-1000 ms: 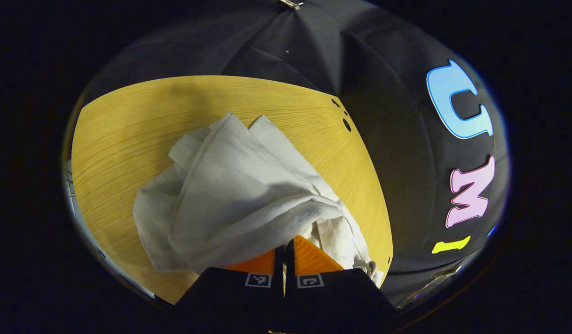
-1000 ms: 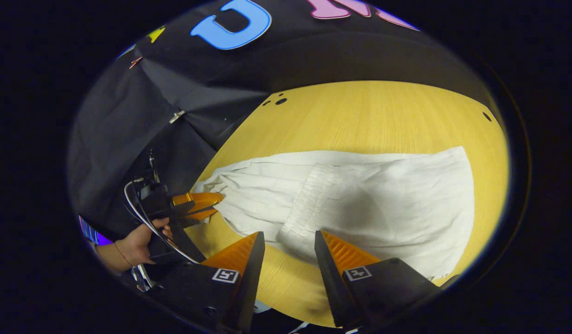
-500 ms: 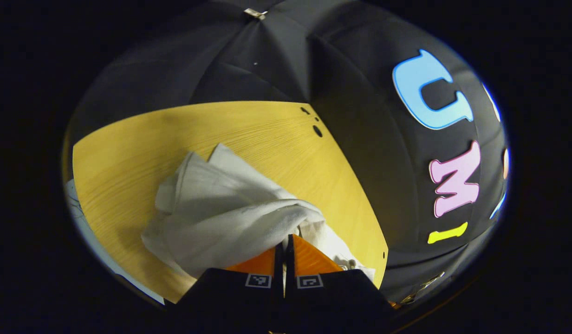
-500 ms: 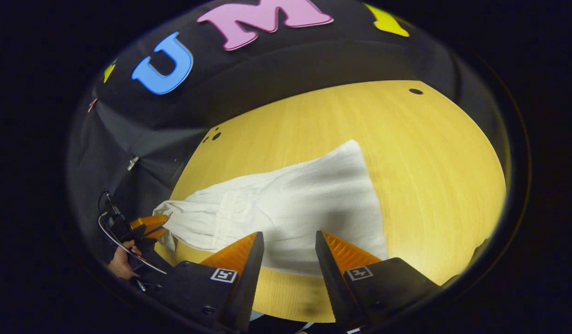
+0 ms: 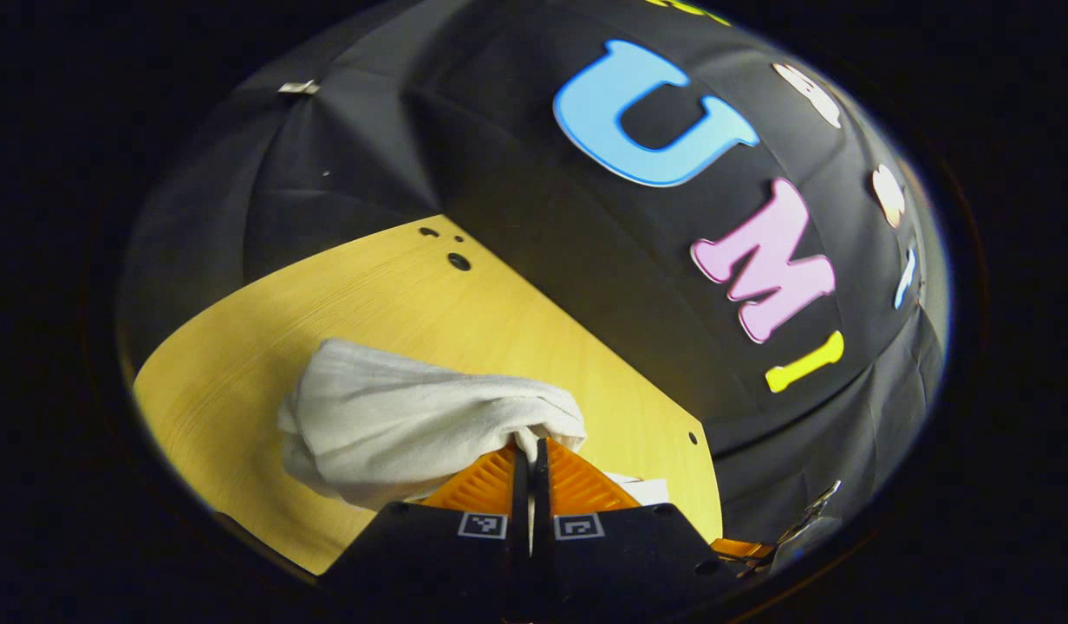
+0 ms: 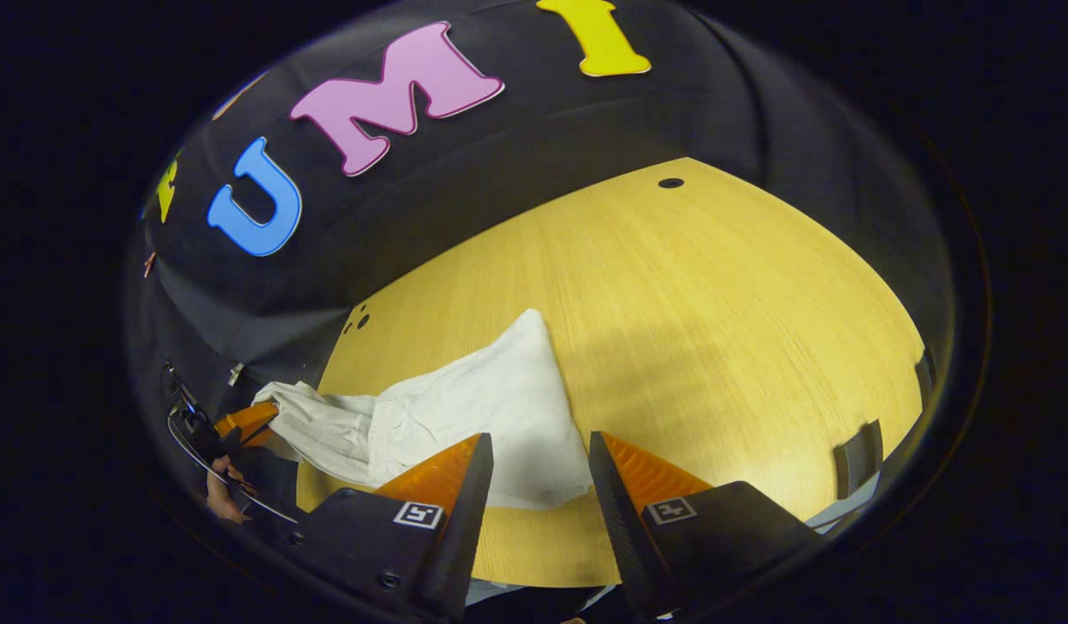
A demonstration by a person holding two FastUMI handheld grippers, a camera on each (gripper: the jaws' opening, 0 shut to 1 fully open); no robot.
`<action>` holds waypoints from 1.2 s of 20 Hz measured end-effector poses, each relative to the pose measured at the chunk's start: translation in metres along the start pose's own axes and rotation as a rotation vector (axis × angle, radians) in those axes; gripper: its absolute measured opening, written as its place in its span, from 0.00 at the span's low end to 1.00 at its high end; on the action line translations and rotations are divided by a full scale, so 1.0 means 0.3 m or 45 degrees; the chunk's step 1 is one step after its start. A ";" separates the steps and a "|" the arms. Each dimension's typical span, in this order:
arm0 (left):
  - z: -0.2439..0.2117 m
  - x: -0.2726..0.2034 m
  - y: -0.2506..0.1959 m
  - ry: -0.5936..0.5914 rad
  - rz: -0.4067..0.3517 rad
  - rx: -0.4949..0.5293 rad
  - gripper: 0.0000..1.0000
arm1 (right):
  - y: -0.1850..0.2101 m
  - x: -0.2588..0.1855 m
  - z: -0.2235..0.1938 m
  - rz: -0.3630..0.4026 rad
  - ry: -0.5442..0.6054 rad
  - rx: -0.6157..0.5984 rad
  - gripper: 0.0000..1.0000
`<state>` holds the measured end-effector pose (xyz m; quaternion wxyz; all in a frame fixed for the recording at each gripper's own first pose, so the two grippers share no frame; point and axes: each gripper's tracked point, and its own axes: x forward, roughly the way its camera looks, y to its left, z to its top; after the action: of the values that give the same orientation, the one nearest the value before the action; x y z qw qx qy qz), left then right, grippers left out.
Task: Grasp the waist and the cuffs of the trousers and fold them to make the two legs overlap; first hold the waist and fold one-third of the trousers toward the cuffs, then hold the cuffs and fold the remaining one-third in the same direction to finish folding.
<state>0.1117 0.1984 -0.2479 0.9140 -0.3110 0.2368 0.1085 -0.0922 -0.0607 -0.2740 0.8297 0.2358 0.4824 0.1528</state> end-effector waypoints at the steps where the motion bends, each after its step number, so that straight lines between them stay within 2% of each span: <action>1: -0.007 0.001 -0.034 0.007 -0.010 0.046 0.05 | -0.025 -0.015 0.014 -0.011 -0.015 0.021 0.70; 6: -0.080 0.054 -0.247 0.091 -0.099 0.220 0.05 | -0.125 -0.095 0.046 -0.055 -0.073 0.125 0.70; 11: -0.230 0.129 -0.423 0.214 -0.170 0.412 0.05 | -0.163 -0.154 0.055 -0.071 -0.106 0.135 0.70; 17: -0.479 0.199 -0.540 0.371 -0.164 0.843 0.06 | -0.278 -0.279 0.039 -0.137 -0.161 0.199 0.70; 20: -0.598 0.199 -0.586 0.388 -0.219 1.079 0.10 | -0.332 -0.329 0.015 -0.175 -0.177 0.231 0.70; 21: -0.639 0.186 -0.602 0.406 -0.259 1.135 0.14 | -0.350 -0.342 0.006 -0.190 -0.182 0.241 0.70; 23: -0.726 0.158 -0.625 0.436 -0.309 1.238 0.29 | -0.379 -0.364 -0.008 -0.214 -0.188 0.264 0.70; 24: -0.762 0.156 -0.629 0.450 -0.318 1.281 0.47 | -0.387 -0.372 -0.011 -0.219 -0.192 0.279 0.69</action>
<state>0.1340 -0.0887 -0.3325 0.9023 0.1252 0.3706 -0.1813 -0.1464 -0.2113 -0.2565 0.8428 0.2936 0.4510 0.0096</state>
